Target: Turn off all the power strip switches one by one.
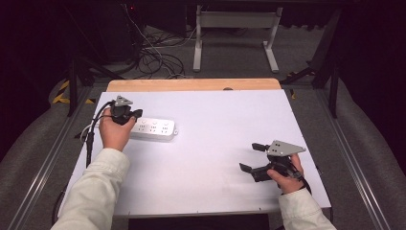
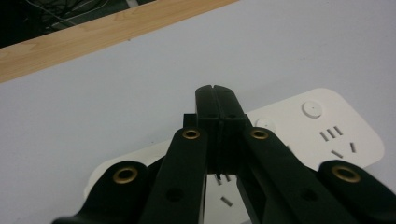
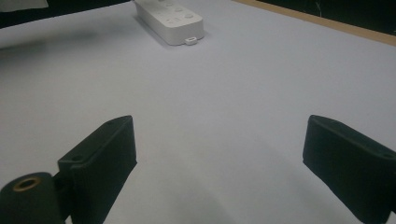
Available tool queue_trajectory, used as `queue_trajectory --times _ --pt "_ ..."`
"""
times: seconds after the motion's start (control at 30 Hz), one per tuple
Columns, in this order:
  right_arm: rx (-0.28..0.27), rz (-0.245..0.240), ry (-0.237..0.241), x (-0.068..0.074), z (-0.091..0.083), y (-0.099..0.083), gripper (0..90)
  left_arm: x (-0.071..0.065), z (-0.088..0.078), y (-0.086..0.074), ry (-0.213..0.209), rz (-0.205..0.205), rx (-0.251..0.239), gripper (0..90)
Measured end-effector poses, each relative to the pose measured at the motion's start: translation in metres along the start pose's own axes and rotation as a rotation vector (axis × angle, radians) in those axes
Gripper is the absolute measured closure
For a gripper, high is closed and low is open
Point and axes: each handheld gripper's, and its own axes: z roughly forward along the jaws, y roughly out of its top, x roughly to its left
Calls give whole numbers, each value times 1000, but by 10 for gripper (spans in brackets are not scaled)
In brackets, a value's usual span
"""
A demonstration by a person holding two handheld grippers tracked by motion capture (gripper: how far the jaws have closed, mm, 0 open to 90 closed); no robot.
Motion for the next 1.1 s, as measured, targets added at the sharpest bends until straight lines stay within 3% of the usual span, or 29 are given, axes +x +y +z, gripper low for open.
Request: queue_trajectory --times 0.1,0.23,0.33,0.53,1.1 --pt "0 3 3 0 0 0 101 8 -3 -3 23 2 10 900" --pt "2 4 3 -1 0 0 101 21 -4 -9 35 -42 11 900" --pt "2 6 3 -1 1 -1 101 26 -1 -13 53 -37 42 900" --pt "4 6 3 -1 1 -1 101 26 6 -17 53 -11 70 900" --pt "6 3 4 -1 1 -1 101 25 15 -23 41 -14 93 900"
